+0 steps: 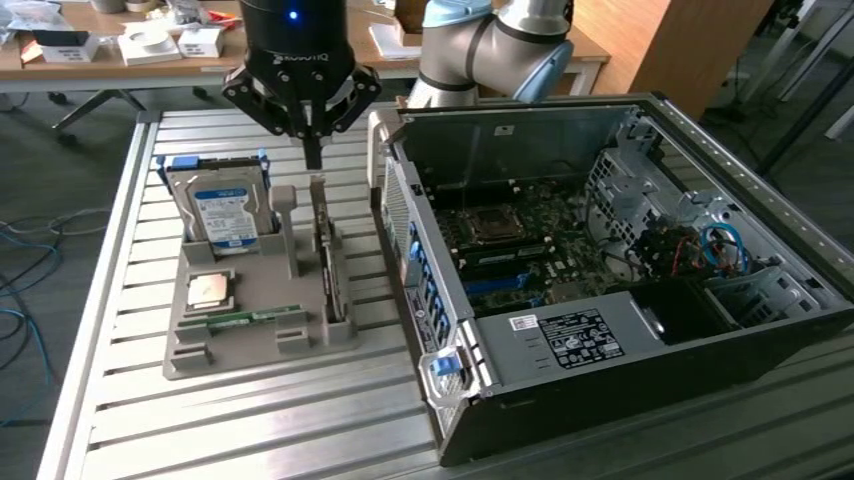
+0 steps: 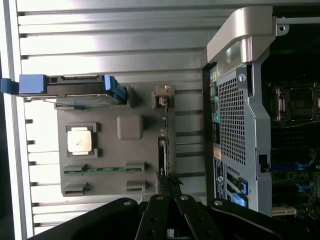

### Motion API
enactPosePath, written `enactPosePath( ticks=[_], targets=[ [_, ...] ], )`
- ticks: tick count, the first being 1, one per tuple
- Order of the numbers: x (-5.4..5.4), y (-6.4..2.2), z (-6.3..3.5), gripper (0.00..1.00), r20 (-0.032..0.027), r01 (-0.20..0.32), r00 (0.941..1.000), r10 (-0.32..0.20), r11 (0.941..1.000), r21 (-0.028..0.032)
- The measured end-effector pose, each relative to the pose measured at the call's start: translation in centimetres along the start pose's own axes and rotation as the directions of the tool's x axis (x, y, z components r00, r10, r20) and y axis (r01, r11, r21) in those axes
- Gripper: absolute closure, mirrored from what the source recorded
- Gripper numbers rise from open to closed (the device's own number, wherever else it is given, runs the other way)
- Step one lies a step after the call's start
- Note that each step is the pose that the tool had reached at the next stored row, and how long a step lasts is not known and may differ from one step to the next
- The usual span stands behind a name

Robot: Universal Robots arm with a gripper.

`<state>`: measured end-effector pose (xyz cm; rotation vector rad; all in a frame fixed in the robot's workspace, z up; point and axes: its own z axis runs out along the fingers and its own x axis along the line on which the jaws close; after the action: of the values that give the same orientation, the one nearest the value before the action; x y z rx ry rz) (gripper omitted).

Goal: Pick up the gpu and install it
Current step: 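Reach for the gpu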

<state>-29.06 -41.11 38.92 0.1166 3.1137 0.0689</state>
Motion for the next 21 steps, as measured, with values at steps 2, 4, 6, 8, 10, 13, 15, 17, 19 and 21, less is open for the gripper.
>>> enactPosePath(
  ticks=[2,4,6,8,10,13,15,17,19,21],
  targets=[
    [-0.01,-0.23,-0.02,0.89,-0.0001,0.000,1.0000,0.000,1.0000,0.0001],
    [-0.04,-0.47,-0.02,0.89,0.0000,0.000,1.0000,0.000,1.0000,0.0001],
    [-0.05,-0.64,-0.03,0.89,0.0000,0.000,1.0000,0.000,1.0000,0.0000],
    [-0.05,-0.66,-0.03,0.89,0.0000,0.000,1.0000,0.000,1.0000,0.0000],
    [-0.05,-0.66,-0.03,0.89,0.0000,0.000,1.0000,0.000,1.0000,0.0000],
    [-0.05,-0.67,0.00,0.89,0.0000,0.000,1.0000,0.000,1.0000,0.0000],
    [-0.03,-0.68,0.10,0.89,-0.0001,0.000,1.0000,0.000,1.0000,0.0001],
    [-0.01,-0.68,0.12,0.89,-0.0002,0.000,1.0000,0.000,1.0000,0.0002],
    [0.02,-0.68,0.14,0.89,0.0000,0.000,1.0000,0.000,1.0000,0.0001],
    [0.15,-0.68,0.16,0.89,0.0003,0.000,1.0000,0.000,1.0000,-0.0002]
  ],
)
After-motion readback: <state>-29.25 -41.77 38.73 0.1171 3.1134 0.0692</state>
